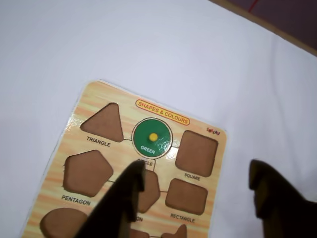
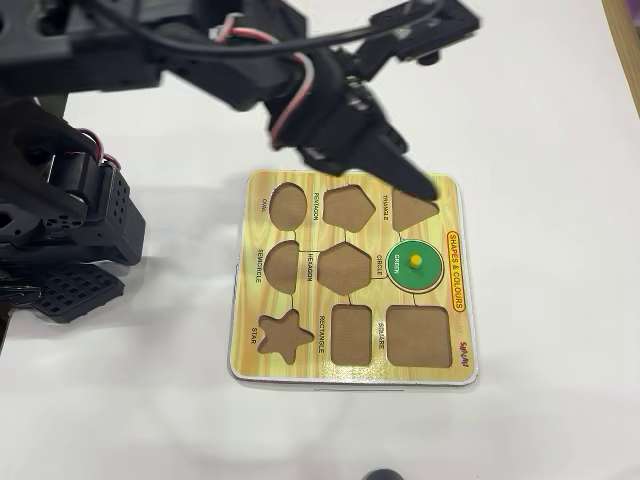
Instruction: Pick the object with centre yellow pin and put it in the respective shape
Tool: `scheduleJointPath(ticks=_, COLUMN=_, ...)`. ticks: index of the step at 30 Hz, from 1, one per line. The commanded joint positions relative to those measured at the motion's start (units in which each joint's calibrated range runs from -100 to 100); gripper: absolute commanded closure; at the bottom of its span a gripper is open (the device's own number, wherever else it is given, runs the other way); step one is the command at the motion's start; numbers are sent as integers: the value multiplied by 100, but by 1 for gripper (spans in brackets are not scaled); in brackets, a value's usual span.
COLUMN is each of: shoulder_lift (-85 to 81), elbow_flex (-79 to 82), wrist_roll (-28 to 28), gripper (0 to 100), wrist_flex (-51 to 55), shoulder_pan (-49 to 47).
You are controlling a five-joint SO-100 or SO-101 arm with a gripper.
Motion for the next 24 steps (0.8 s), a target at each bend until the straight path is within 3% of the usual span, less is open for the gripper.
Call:
scheduleJointPath(ticks=1, shoulder_lift=-1031, elbow_flex=692, wrist_roll=-478, gripper=76, wrist_flex=-77, shoulder_pan=71)
scheduleJointPath(ticks=10, shoulder_lift=-3240, elbow_flex=2635, wrist_roll=-1174, gripper=76, wrist_flex=-77, shoulder_pan=130)
scheduleJointPath(ticks=24, shoulder_lift=-6722, elbow_flex=5054, wrist_roll=-1263, gripper=76, wrist_flex=-86, shoulder_pan=139)
